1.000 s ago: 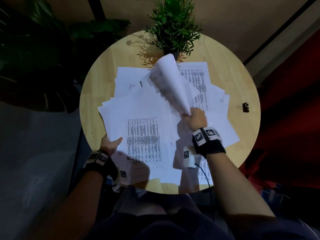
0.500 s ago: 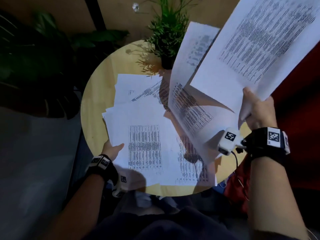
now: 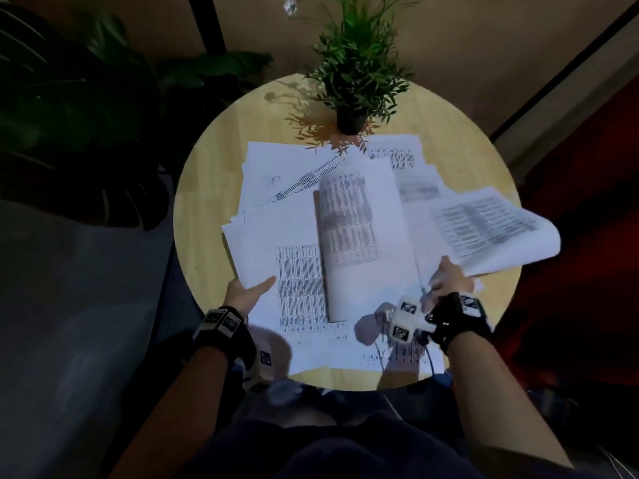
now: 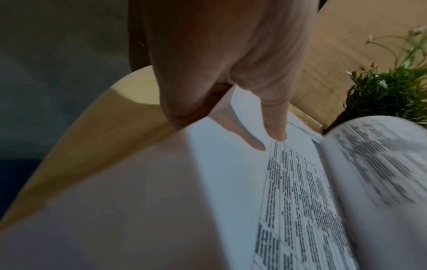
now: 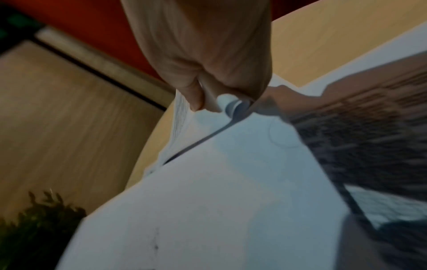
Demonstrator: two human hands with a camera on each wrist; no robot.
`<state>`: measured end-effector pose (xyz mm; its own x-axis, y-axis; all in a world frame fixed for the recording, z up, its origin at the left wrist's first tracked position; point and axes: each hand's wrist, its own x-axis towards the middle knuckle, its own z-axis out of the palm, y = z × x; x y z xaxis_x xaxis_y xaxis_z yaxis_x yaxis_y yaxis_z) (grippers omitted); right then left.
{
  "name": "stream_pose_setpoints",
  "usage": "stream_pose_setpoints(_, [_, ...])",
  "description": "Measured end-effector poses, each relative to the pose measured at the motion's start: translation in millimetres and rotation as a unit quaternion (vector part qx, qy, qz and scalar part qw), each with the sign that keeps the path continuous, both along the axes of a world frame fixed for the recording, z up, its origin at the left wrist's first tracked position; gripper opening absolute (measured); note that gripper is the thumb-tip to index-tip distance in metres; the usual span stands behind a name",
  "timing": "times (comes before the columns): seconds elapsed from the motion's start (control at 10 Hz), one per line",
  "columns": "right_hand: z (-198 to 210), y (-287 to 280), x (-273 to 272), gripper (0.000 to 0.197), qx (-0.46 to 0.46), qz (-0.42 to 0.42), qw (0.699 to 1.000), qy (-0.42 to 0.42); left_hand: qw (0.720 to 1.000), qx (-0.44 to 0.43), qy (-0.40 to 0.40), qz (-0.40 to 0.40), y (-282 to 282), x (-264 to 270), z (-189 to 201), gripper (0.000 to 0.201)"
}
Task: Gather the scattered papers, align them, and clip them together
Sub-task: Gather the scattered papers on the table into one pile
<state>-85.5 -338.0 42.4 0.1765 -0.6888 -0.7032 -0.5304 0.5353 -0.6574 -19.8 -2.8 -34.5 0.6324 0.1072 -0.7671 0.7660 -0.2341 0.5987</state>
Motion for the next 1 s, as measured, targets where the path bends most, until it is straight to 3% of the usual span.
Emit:
stream_pose_setpoints(0.1, [-12,18,-1,0.041,0.024,0.017,0.998,0.048,1.0,-0.014,0.011,-0.013,-7,-2,8,0.109])
stream_pose_setpoints(0.2, [-18,34,10,0.06,0.017,0.034,0.999,0.038,0.998,-0.035,0.051,-0.01,-11,0,18,0.108])
stream_pose_setpoints(0.3, [-27,52,12,0.039,-0.04,0.068,0.997,0.024,0.997,-0.032,0.067,0.006,-10,0,18,0.111])
stream_pose_setpoints(0.4, [-32,68,6,0.023,-0.059,0.177,0.982,0.028,0.999,-0.002,0.051,-0.003,-10,1,14,0.103])
stream_pose_setpoints(0.5, [-20,71,0,0.03,-0.203,0.182,0.96,0.059,0.999,0.026,0.046,0.003,-13,-1,14,0.087])
stream_pose_setpoints(0.6, [6,58,14,0.032,-0.27,0.002,0.963,-0.017,0.998,0.029,0.048,0.01,-14,-4,14,0.081])
stream_pose_setpoints(0.7, [24,47,37,0.047,-0.234,-0.062,0.966,-0.092,0.998,0.043,0.05,0.008,-14,-4,12,0.081])
stream_pose_setpoints(0.8, [19,64,53,0.035,-0.14,-0.013,0.985,-0.097,0.997,0.026,0.055,0.039,-19,1,14,0.096])
stream_pose_setpoints(0.9, [-11,98,46,0.019,-0.058,0.089,0.994,-0.04,0.995,-0.01,0.071,0.065,-26,9,17,0.106])
stream_pose_setpoints(1.0, [-35,127,21,0.021,0.029,0.158,0.986,0.035,0.997,-0.026,0.068,0.024,-30,12,20,0.087])
